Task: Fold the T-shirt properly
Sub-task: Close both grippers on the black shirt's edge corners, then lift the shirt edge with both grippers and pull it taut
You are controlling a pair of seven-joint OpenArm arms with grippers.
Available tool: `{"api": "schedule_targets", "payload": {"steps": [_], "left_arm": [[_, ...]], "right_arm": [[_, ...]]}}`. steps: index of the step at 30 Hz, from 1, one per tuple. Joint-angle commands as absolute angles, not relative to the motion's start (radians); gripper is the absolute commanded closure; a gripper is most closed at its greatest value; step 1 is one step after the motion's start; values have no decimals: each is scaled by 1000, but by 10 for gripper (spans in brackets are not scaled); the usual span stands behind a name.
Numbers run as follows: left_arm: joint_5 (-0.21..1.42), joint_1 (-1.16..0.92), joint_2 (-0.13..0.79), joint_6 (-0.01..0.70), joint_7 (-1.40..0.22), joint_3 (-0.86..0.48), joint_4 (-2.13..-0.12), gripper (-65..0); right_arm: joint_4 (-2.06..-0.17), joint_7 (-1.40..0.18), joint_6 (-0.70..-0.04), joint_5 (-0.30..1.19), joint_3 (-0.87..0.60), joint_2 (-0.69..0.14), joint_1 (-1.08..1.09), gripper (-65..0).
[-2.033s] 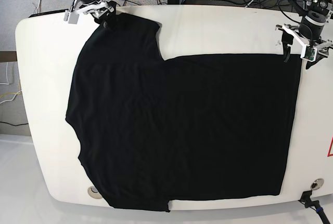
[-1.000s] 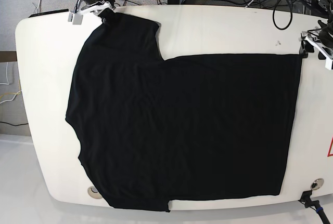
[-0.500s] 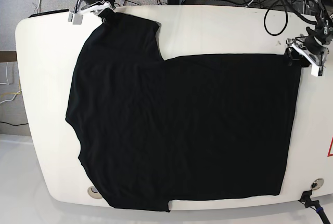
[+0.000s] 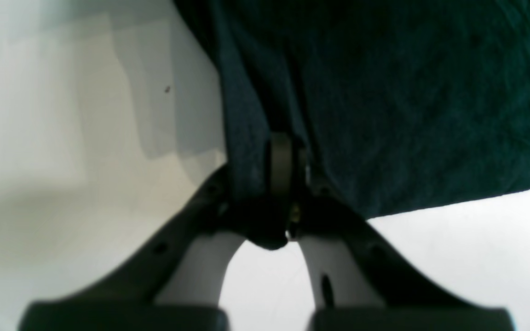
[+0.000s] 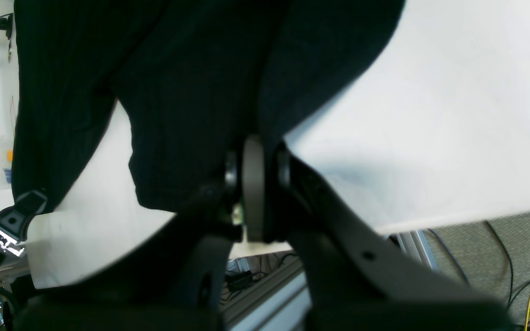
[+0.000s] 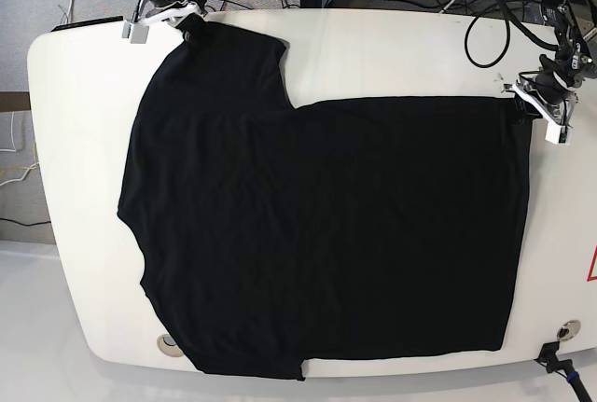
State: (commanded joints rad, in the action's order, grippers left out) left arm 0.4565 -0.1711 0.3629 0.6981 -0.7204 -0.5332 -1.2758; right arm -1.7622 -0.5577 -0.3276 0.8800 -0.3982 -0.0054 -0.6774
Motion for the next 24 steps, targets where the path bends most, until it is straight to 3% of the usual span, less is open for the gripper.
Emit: {"api": "schedule_targets", "payload": {"steps": [7,17,24], "left_arm": [[460,-286,363,698,-727,-533,-1426,0],[461,-553,360,698,-727,-565,-1664,0],[461,-536,335,698,-727,-665,-1771,0]], "right_arm": [[-1951,-591,-326,885,-400,1,-750,0],[-1962,-590,-329,1027,-406,-2,-931,0],[-2011,-591,-329,1089,-421,-7,-921,0]]}}
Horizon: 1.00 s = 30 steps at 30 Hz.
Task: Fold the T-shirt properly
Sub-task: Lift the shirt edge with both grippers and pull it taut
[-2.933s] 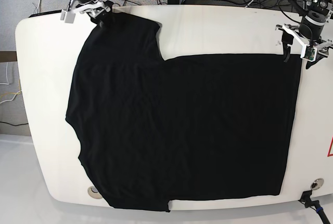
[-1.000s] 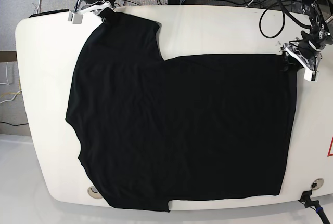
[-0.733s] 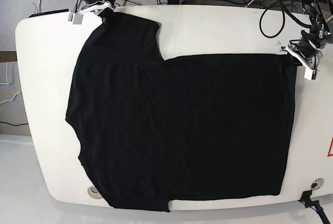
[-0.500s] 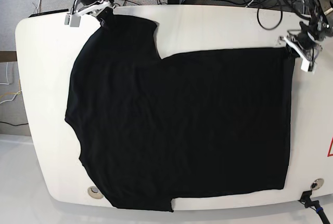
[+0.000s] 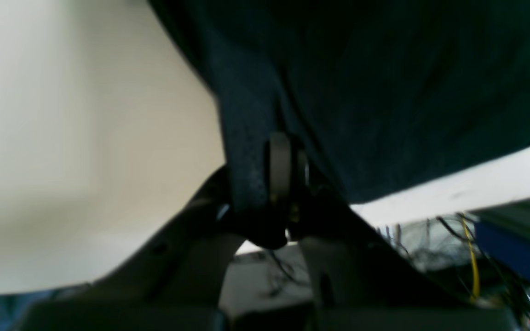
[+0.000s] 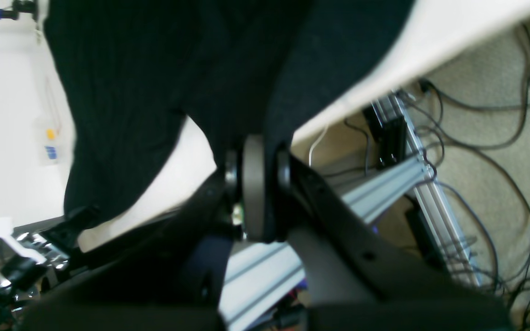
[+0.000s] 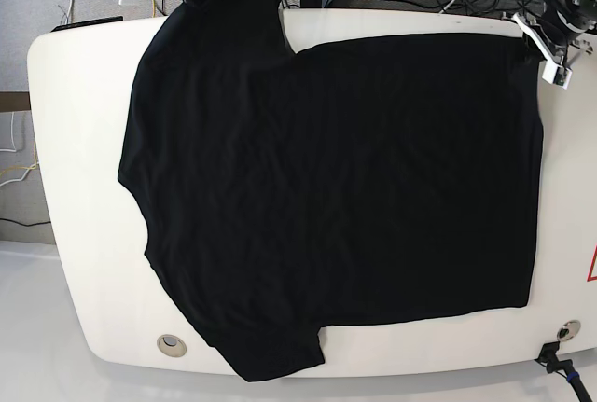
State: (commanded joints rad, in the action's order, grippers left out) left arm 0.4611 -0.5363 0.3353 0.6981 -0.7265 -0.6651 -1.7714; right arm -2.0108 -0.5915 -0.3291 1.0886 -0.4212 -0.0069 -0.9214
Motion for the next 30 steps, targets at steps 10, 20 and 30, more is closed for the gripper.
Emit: {"api": "schedule_targets", "payload": {"steps": [10,20,30], "left_arm": [[455,-262,257,698,-788,-590,-1779,0],[453,-145,248,698,-865,-607,-1604,0],[455,-79,346,698,-863,-656,-1365,0]], "right_arm": [[-1979,-595,-318,1313,-423,-156,-665,0],[-1856,-657,-282,1265,-414,-156,-444,0],[-1650,-659,-283,1236,-390,-176,-223,0]]}}
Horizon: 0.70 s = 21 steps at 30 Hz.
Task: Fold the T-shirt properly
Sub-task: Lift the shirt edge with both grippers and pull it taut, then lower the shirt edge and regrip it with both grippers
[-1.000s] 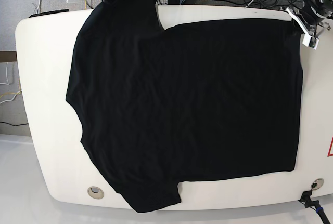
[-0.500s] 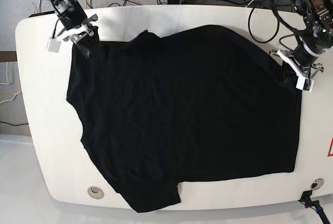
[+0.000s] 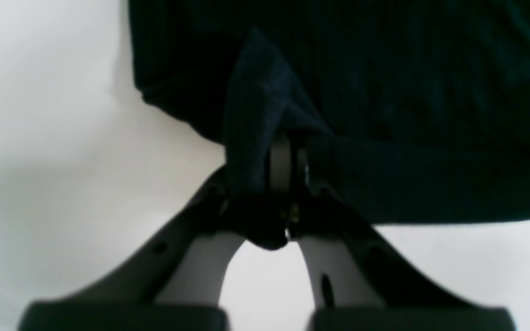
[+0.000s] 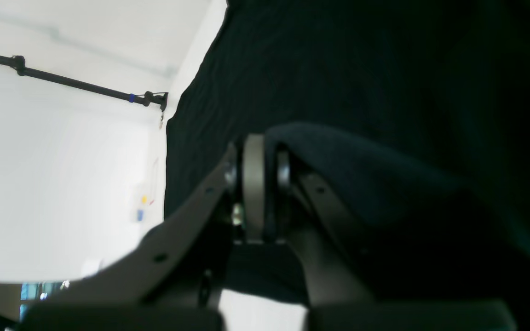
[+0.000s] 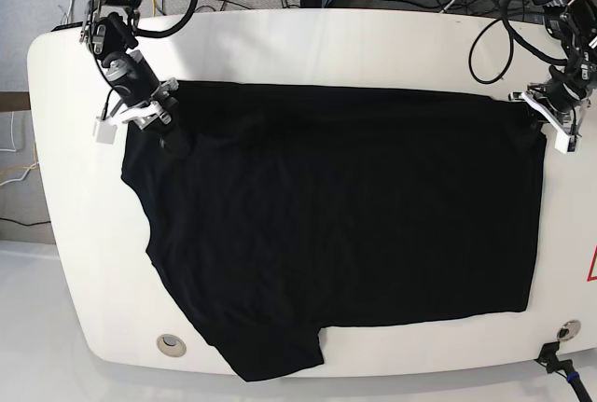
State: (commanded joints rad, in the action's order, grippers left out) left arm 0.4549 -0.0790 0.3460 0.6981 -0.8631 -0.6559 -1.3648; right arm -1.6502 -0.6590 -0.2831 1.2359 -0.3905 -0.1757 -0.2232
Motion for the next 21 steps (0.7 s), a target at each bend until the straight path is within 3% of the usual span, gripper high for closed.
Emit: {"api": "schedule_targets", "payload": {"steps": [18,21], "left_arm": [[456,70,349,698,-923,-654,-1366,0],[456,82,349,698,-929,-654,-1369,-79]], "right_arm": [[-1455,-699,-278,1233,-389,-177,-16,0],[-1440,-699,-280,1233,-389,-177,-12,0]]}}
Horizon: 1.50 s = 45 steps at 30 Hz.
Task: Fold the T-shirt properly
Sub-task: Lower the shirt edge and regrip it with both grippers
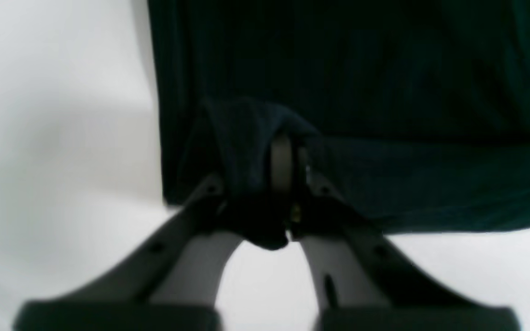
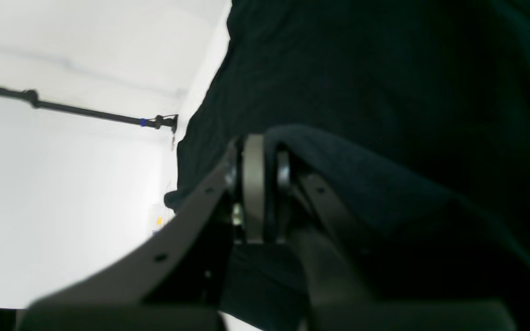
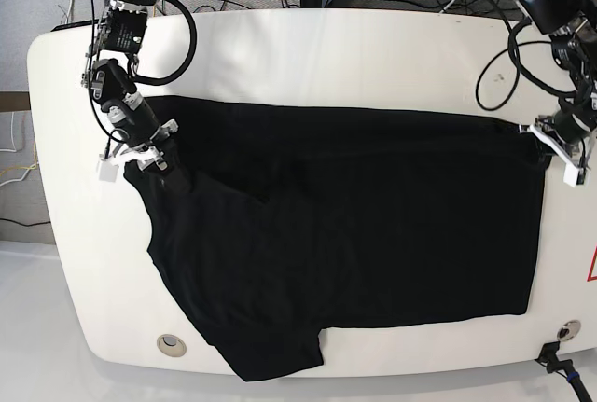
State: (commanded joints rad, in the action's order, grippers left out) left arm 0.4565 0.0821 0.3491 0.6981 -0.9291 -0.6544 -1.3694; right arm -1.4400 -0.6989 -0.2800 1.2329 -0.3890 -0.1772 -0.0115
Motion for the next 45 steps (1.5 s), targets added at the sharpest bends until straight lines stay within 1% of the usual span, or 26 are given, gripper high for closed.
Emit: {"api": "schedule_targets", "payload": {"steps": [4,9,11,14,17,18,19,20,21,22,24,26,27,28,29,31,33,36,38,40,42,45], "left_arm": [[455,84,349,698,-929,-654,-1365,-82],[455,85,367,698,-929,-650,-1363,-82],[455,104,369,698,-929,-650,-1363,-83],[455,113,372,673,-929,-653,-1343,-83],[455,134,394,668,-928,-650,-1310,-86],[455,143,395,668,-928,-650,-1291,-102],[455,150,397,668,-928,-648,-1279,-148],[455,153,404,668,-928,-648,-1276,-222],[455,163,415,668,-928,-645,-1274,-305],[455,168,418,668,-929,-634,-1274,-371],[458,171,438,676,-928,-611,-1276,-517],[460,199,447,677,-928,-595,-1277,-630],[460,211,449,677,-928,-593,-1277,-650],[458,223,450,677,-928,-593,-1279,-650],[458,228,466,677,-928,-595,-1288,-650],[458,220,481,698,-915,-596,-1359,-650],[456,166,483,698,-900,-596,-1451,-650],[455,42,484,698,-849,-596,-1590,-650],[432,-47,483,698,-792,-593,-1650,-650],[364,-110,475,698,-716,-588,-1689,-650],[291,-150,456,698,-642,-542,-1692,-650],[194,-199,435,698,-542,-522,-1690,-650]], "right_arm": [[-1431,-699,-280,1227,-389,-177,1,0],[-1422,-699,-283,1142,-390,-173,22,0],[-1422,-699,-283,1132,-390,-171,27,0],[-1420,-699,-282,1130,-390,-171,39,0],[-1419,-699,-277,1129,-390,-171,53,0],[-1406,-700,-277,1129,-390,-171,58,0],[-1389,-700,-277,1129,-390,-173,62,0],[-1377,-700,-277,1129,-390,-176,71,0],[-1368,-700,-277,1129,-390,-177,77,-39],[-1366,-700,-277,1129,-390,-177,77,-116],[-1369,-705,-277,1129,-389,-186,79,-306],[-1369,-727,-277,1129,-389,-211,79,-471],[-1371,-731,-277,1129,-389,-216,79,-523],[-1372,-733,-277,1129,-389,-219,79,-566],[-1388,-737,-277,1129,-389,-234,76,-592],[-1443,-743,-277,1129,-389,-263,51,-597],[-1517,-743,-277,1118,-390,-292,8,-597],[-1624,-743,-274,1040,-392,-329,-70,-597],[-1690,-743,-252,944,-392,-331,-120,-597],[-1750,-743,-232,826,-392,-326,-162,-597],[-1788,-743,-236,705,-392,-312,-191,-597],[-1797,-743,-240,544,-392,-289,-203,-597]]}}
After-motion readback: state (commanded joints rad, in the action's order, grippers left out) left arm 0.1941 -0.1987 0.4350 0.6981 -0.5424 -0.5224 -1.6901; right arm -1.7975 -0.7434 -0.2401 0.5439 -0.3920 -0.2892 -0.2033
